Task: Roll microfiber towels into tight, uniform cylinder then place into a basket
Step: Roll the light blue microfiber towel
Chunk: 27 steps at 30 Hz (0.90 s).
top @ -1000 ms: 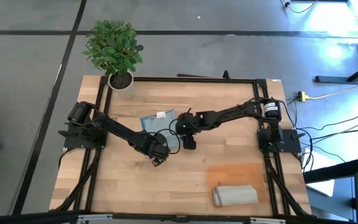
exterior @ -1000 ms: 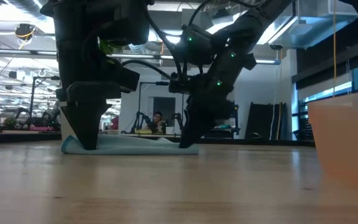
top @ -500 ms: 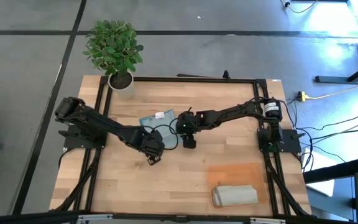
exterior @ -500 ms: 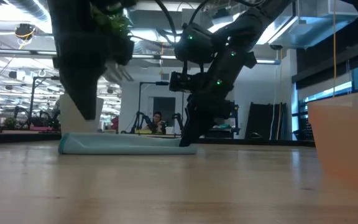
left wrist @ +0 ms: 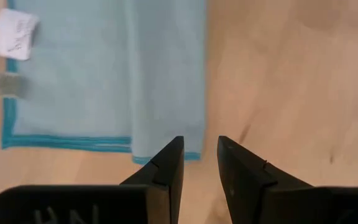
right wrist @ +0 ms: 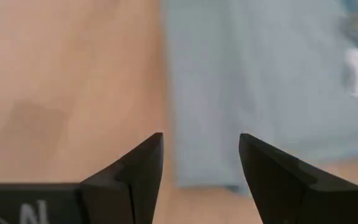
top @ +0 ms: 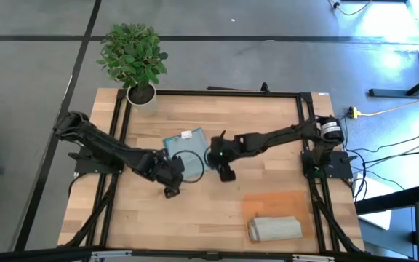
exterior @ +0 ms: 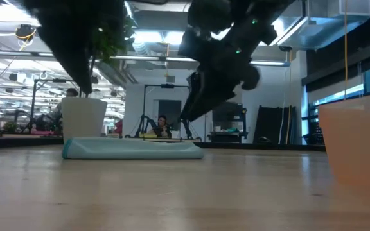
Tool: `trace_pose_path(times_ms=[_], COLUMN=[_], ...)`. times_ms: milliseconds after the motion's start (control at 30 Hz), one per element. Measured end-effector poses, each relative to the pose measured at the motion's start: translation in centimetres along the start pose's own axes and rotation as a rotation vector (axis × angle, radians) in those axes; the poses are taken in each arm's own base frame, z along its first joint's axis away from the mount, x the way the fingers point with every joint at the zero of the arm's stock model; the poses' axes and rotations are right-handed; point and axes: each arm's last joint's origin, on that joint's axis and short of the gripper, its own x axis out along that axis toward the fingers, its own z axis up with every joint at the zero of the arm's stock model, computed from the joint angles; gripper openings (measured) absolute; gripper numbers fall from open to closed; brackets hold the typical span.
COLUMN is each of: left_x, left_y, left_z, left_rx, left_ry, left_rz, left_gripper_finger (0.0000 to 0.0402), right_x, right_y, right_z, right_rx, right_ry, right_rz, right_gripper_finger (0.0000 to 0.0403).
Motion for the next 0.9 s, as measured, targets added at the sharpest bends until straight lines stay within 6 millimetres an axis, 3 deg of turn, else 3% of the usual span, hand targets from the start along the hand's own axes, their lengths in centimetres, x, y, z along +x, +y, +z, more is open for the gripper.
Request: trace_pose_path(times_ms=[200,733,900], left_x=[0.3,1.3,1.5], left_y=[-1.5,-1.7,-1.5], left_z=[-1.0,-0.8,-0.6], left_rx=[0.103,0.078,0.071], left_ry=[0.005,0.03,0.058], left_rz=[-0.01,-0.016,-0.043], left_gripper_finger=[0.0088,0.0087,0.0066], right_x=[0.7,1.7,1.7], right_y=[2.5,3.1,3.1], right_z=[0.3,-0.1,-0.1], right_rx=[-0.129,-0.151,-0.151], right_ry=[0.003,0.025,0.024], right_rz=[0.034,0.052,0.053], right_gripper_finger=[0.021,0.021,0.021])
